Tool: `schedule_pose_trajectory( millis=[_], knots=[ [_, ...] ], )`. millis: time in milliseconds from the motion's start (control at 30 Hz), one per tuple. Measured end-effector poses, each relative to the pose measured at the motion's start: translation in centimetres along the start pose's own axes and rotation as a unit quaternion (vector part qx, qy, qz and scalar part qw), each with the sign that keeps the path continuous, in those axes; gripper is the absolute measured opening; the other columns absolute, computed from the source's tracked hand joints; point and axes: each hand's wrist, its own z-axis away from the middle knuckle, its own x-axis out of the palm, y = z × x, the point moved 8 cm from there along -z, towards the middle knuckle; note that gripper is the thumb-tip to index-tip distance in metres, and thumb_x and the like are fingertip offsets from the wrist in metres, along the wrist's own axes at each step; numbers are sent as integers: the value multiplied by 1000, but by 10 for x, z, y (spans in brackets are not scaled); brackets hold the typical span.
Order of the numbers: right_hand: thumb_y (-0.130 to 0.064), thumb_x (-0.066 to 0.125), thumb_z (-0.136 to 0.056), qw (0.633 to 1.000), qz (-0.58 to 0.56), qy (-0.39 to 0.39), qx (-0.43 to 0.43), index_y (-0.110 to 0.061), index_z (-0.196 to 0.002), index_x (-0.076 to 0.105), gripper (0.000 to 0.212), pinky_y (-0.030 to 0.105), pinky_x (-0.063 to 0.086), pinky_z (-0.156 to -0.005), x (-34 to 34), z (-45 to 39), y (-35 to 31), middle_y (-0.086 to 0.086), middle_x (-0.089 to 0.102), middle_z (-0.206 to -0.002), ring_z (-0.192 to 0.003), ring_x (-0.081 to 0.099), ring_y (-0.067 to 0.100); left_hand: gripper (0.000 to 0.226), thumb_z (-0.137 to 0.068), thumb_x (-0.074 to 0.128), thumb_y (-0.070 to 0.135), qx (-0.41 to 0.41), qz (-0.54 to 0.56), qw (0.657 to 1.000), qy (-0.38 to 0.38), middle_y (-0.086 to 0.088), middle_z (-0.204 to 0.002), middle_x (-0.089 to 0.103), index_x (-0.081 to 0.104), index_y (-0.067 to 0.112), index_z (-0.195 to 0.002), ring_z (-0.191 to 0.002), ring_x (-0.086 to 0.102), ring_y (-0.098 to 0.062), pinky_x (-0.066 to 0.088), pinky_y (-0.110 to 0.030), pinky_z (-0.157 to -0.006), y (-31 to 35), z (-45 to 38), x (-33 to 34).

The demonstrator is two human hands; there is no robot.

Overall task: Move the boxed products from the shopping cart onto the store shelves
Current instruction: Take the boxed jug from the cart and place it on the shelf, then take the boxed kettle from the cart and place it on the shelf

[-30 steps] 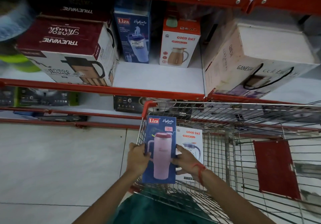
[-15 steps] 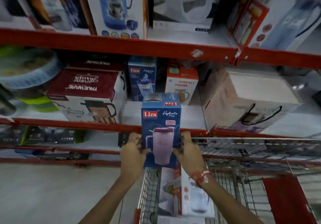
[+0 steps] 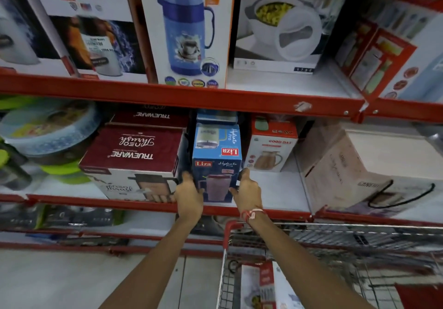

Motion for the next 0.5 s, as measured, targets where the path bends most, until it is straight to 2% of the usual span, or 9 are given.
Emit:
schedule_pose_trajectory(
  millis=[133, 267, 400, 433, 500],
  knots=[
    [-11, 67, -85, 1000, -13, 7, -11, -6, -117, 44, 40, 43, 55, -89, 7, -10, 2, 17, 69, -115, -102, 67, 37, 39, -81, 67, 5, -4, -10, 1000, -16, -27, -99, 70, 47, -4, -114, -92, 66, -42, 54, -47, -76, -8, -11, 10],
    [-10, 61, -88, 998, -44, 1, -45, -9, -117, 46, 33, 43, 57, -88, 10, 1, 15, 14, 69, -117, -102, 68, 33, 36, -84, 64, 5, -15, 36, 999, -19, -26, -104, 69, 49, -5, -114, -98, 65, -39, 54, -48, -85, -19, -4, 18],
    [-10, 60, -88, 995, -65, 58, -39, -10, -114, 53, 27, 33, 59, -78, 9, 41, 72, 12, 69, -103, -89, 68, 27, 40, -85, 60, 1, -45, 80, 996, 21, -22, -123, 55, 47, -2, -123, -105, 59, -36, 52, -44, -90, -35, 48, 35],
    [-8, 59, -87, 997, -49, 62, -22, -7, -115, 54, 28, 31, 56, -80, 11, 53, 94, 14, 67, -105, -93, 65, 28, 39, -84, 60, -1, -43, 80, 996, 19, -22, -123, 54, 48, -2, -122, -104, 58, -36, 52, -44, -90, -36, 63, 44],
    [-5, 58, -87, 997, -7, 60, 42, 0, -116, 55, 30, 39, 52, -93, 15, 78, 144, 21, 61, -113, -106, 56, 34, 32, -83, 60, -3, -26, 80, 996, -26, -22, -118, 55, 55, -1, -115, -99, 60, -36, 52, -42, -86, -31, 93, 68]
  ],
)
